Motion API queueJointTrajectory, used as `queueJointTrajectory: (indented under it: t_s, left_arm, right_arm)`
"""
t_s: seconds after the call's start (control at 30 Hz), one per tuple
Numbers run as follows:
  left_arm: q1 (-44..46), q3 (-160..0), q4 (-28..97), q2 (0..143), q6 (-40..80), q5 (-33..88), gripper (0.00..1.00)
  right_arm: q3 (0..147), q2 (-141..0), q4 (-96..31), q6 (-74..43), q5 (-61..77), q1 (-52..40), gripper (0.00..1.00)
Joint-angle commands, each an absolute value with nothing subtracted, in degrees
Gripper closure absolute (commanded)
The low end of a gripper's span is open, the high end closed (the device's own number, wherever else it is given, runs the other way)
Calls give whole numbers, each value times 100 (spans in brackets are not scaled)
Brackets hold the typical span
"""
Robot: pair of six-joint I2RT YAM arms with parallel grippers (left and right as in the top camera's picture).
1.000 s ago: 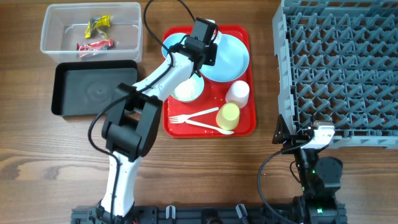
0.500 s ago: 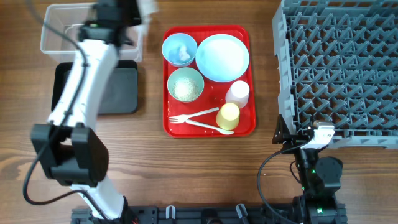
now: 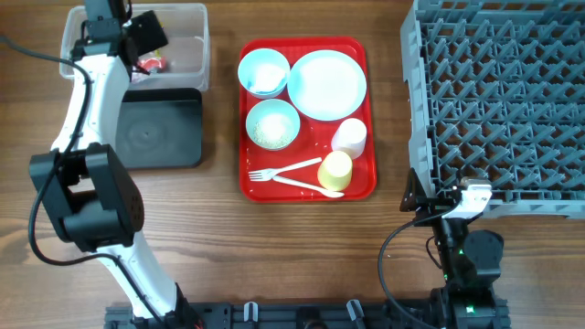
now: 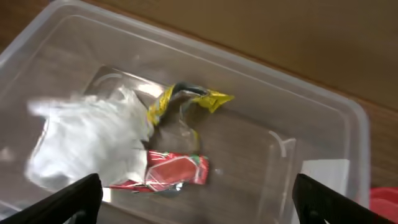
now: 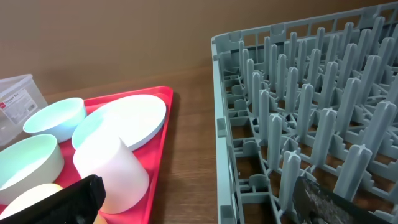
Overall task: Sort waste into correct bins and load items into the dishwasher rack
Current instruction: 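Reach the left gripper to the blue bowl and grasp the remaining tissue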
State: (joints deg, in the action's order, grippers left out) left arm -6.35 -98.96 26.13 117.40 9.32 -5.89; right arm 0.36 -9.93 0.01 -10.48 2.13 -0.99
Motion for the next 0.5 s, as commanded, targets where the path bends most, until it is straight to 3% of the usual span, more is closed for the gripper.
queueJointTrajectory:
  t_s: [0.0,0.23,0.47]
  left_arm:
    - [-222,-9935,2661,11242,882,-445,2]
    - [1214,-9935,3275,11257,-27,-3,9]
    - [1789,-9935,3494,11806,3,-161,14]
  right_arm:
    - [32,-1031,12,-1114,303,-106,0]
    - [32,-1031,12,-1116,305,-106,0]
    - [32,-1031,12,-1562,303,-106,0]
